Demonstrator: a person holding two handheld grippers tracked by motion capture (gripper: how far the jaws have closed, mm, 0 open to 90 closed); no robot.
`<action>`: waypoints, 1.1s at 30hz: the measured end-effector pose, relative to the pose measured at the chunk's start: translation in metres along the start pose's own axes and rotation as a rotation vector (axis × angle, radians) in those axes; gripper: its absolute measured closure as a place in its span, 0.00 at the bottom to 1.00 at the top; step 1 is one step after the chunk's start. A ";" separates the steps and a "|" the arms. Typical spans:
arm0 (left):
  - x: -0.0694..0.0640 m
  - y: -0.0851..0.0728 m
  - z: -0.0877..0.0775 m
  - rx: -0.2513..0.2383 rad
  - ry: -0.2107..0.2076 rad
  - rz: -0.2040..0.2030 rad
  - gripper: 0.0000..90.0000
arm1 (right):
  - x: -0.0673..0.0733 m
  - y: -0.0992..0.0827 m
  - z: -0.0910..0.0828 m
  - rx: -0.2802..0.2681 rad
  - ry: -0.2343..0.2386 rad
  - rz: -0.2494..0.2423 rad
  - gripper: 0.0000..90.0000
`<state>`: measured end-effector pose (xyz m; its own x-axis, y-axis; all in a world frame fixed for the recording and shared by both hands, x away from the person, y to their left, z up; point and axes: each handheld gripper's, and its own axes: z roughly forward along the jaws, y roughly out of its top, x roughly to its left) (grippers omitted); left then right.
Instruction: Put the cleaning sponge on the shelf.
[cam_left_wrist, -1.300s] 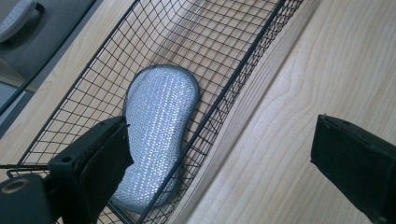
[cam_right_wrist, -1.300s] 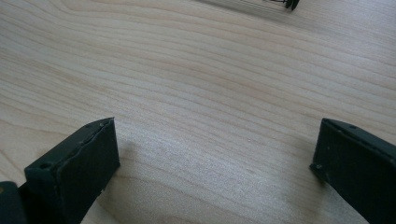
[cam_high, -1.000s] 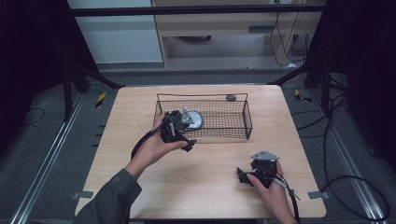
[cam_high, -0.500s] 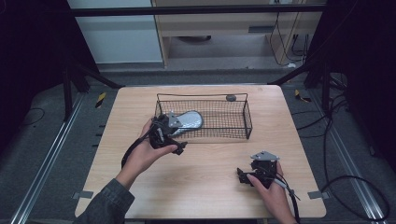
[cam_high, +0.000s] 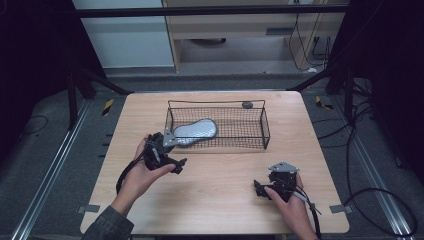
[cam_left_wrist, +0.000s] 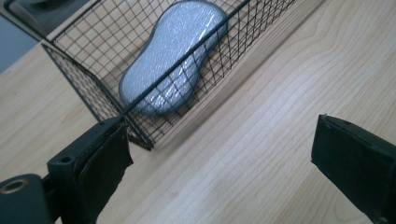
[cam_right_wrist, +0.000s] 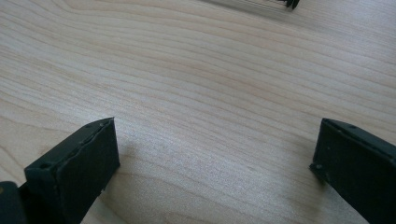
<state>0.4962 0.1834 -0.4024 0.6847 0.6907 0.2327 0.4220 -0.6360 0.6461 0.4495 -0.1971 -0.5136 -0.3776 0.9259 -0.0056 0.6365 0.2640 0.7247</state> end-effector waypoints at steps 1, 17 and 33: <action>0.000 -0.004 0.000 0.005 -0.001 -0.005 0.04 | 0.000 0.000 0.000 0.000 0.000 0.000 0.01; 0.027 -0.073 0.028 0.090 0.036 -0.153 0.04 | 0.001 0.000 -0.001 0.001 0.004 0.006 0.01; 0.062 -0.111 0.044 0.098 0.066 -0.297 0.04 | 0.001 0.000 -0.001 0.001 0.005 0.005 0.01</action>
<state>0.5180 0.2818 -0.4922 0.4844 0.8699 0.0933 0.6553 -0.4314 0.6201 0.4488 -0.1968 -0.5133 -0.3781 0.9258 0.0014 0.6392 0.2600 0.7237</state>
